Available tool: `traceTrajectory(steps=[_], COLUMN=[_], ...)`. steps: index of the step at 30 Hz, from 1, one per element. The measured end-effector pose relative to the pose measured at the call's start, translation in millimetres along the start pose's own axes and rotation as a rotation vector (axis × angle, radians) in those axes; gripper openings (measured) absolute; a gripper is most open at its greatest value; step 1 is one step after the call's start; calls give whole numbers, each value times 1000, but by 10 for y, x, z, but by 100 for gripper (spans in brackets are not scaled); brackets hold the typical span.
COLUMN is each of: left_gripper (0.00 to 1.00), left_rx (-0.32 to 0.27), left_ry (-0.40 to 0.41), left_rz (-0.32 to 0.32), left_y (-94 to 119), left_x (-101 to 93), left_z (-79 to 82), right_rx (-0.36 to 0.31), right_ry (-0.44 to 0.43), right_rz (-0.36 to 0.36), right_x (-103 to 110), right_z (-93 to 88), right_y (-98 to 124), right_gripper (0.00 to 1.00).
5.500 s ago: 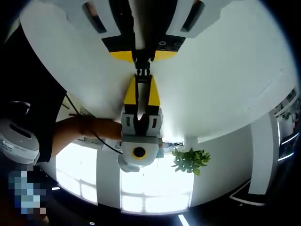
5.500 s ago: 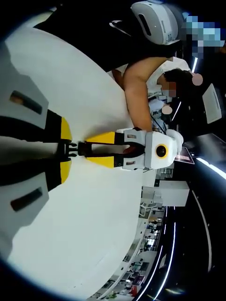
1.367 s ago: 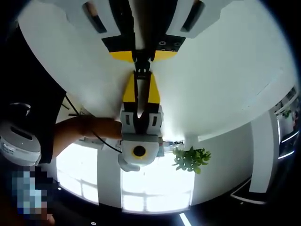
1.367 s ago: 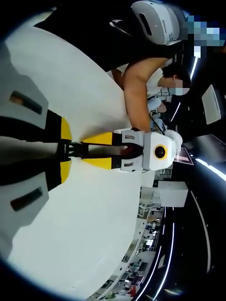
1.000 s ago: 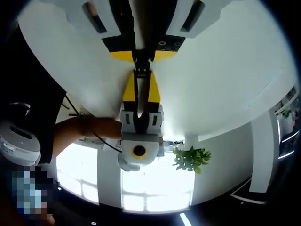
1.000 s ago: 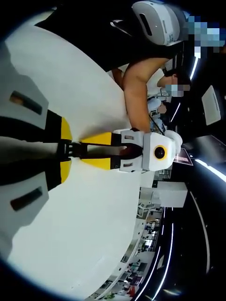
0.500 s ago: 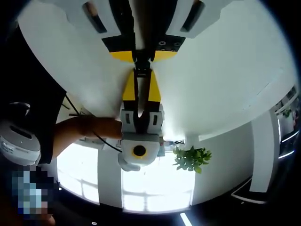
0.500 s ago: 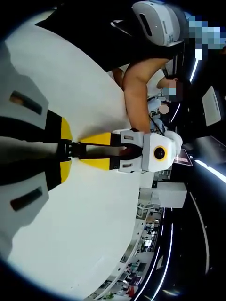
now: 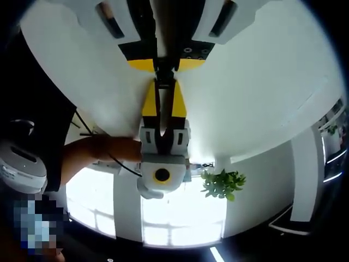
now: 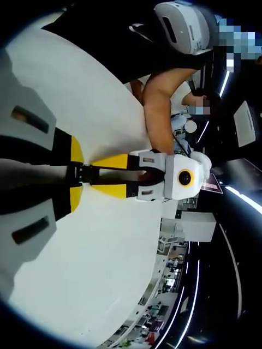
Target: Snap the two parts of the plastic buckle together until the buckle closes and remains connected.
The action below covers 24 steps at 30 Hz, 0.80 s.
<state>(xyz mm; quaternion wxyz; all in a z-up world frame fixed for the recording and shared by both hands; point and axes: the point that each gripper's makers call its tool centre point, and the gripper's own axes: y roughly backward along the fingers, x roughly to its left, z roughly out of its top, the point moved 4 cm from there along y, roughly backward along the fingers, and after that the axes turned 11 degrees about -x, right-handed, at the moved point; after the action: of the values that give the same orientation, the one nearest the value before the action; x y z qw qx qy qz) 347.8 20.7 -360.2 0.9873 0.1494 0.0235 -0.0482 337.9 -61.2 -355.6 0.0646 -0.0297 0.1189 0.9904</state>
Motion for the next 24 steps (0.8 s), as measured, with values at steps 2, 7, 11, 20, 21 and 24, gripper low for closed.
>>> traceTrajectory(steps=[2, 7, 11, 20, 21, 24], left_gripper=[10, 10, 9, 9, 9, 9], left_rx=[-2, 2, 2, 13, 15, 25], left_ry=[3, 8, 14, -3, -7, -12], left_rz=[-1, 0, 1, 7, 10, 20], left_y=[-3, -7, -7, -12, -13, -18], left_x=[0, -7, -14, -30, -32, -34], left_z=[1, 3, 3, 13, 15, 26], right_rx=[0, 0, 0, 2, 3, 5], right_ry=[0, 4, 11, 15, 16, 14], right_rz=[4, 4, 4, 2, 2, 1], right_x=[3, 2, 4, 17, 17, 20], right_z=[0, 1, 3, 6, 6, 7], right_y=[-1, -1, -7, -13, -13, -14], right_gripper=[9, 9, 9, 8, 8, 8])
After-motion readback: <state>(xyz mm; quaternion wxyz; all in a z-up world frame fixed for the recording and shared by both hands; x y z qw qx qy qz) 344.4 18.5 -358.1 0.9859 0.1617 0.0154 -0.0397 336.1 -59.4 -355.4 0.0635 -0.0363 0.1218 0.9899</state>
